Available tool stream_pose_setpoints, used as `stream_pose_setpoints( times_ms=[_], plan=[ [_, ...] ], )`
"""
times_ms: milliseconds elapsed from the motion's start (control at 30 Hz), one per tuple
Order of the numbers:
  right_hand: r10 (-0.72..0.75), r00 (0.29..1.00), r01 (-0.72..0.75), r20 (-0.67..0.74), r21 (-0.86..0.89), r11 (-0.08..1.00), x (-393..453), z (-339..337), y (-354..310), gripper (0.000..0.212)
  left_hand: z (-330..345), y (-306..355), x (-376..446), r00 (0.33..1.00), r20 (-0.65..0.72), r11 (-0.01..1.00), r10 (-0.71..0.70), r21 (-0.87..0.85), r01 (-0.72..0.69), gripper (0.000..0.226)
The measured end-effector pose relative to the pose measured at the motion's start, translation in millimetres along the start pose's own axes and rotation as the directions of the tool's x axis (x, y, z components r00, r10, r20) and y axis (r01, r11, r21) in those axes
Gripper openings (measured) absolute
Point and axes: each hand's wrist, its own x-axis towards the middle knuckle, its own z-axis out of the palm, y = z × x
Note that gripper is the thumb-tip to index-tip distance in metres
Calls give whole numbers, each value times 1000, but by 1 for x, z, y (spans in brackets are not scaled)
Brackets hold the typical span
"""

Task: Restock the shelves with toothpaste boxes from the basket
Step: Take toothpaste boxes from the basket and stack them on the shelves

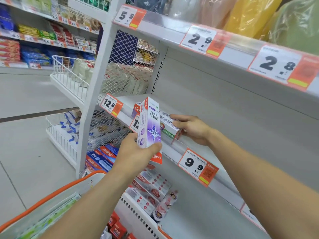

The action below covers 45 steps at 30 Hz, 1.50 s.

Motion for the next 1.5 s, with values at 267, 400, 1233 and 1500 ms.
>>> stream_pose_setpoints(
  times_ms=[267, 400, 1233, 1500],
  plan=[
    [6, 1000, -6, 3, -45, 999, -20, -10, 6, 37, 3, 1, -8, 1000, 27, 1000, -4, 28, 3, 25],
    [-318, 902, 218, -291, -328, 919, -40, -1, -7, 29, 8, 5, -11, 996, 91, 1000, -4, -25, 7, 36],
    [213, 919, -34, -331, 471, 881, -306, -118, 72, 49, 125, -17, -70, 899, 437, 989, 8, -137, 58, 73],
    [56, 880, 42, -472, 196, 980, -334, -151, 93, 32, 153, -6, -84, 902, 424, 907, 79, -407, 112, 29]
  ],
)
